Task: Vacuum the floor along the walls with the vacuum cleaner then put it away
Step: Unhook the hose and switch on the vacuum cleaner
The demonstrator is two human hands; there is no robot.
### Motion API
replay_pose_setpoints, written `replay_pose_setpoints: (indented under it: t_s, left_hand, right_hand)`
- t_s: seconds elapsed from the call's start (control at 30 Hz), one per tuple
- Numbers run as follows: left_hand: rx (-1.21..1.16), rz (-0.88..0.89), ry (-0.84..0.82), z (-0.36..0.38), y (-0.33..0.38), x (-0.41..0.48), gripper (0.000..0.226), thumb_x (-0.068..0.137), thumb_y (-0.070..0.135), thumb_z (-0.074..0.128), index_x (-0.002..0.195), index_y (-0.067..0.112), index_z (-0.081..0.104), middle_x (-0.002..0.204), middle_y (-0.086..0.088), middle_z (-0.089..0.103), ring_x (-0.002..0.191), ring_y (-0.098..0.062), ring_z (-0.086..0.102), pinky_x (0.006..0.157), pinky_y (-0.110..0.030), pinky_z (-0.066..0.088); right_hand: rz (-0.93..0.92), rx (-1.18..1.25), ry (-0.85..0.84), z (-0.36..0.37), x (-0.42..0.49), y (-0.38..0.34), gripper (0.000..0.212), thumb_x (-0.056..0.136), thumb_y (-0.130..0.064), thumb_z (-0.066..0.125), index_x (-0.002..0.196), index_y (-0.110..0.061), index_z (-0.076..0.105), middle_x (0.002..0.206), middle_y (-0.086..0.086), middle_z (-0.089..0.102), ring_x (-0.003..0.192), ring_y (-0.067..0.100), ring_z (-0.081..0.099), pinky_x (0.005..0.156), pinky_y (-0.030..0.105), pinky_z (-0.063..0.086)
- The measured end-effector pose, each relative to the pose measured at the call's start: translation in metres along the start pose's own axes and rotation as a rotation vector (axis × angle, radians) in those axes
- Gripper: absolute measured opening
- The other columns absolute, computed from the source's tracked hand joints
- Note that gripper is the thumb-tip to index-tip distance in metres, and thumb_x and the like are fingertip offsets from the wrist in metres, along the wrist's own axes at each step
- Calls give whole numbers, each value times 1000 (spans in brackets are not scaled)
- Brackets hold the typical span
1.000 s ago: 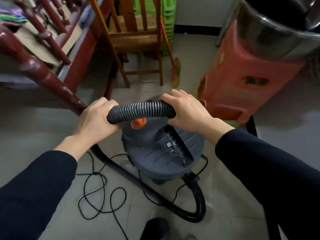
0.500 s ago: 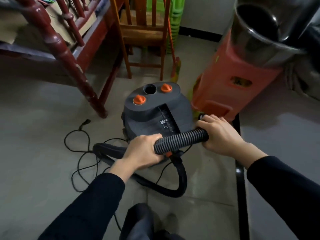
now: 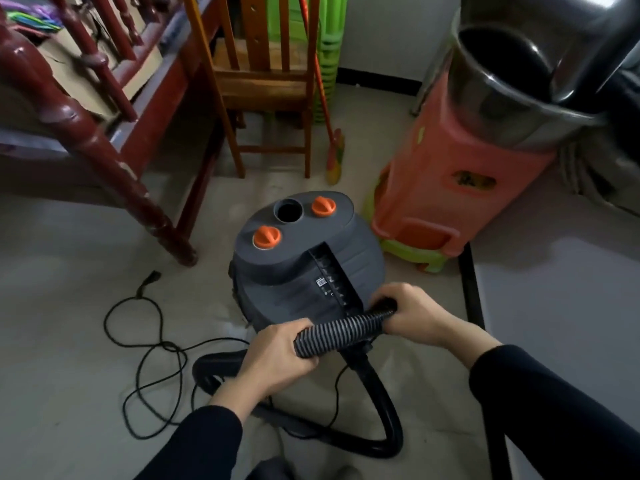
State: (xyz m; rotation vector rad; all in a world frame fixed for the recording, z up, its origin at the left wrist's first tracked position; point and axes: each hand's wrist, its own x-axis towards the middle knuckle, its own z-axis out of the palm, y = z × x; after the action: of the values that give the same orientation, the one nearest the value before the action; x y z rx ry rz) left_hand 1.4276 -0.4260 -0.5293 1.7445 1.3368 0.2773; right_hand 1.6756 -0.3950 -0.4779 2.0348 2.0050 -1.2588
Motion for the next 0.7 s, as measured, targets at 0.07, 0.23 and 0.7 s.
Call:
replay_pose_setpoints:
  t_s: [0.07,0.23,0.7]
  left_hand:
    - [-91,-20,27,-7,-12,6,26,67,26,74,78,42,56,73,17,64,69,-2,61,57,-26,45]
    - [-45,62,12,-17,-27,29,29,70,28,71,83,47,54,78,19,64,75,1,59,58,-22,46]
    - [15,155,-31,-23,-38,55,16,72,28,66,84,32,57,75,15,59,73,-1,55,58,-22,42]
  right_hand:
    - [14,82,155,-8,26,-20,27,76,-9,58,100,-19,66,97,-6,66,95,16,61,75,24,48]
    - [-37,-11,415,-24,107,-70,22,89,-9,51,107,-4,61,108,13,63,101,33,58,80,35,44]
    - [162,-637,239,-25,209,-87,38,103,-22,30,131,-17,56,129,5,56,117,29,56,69,34,38]
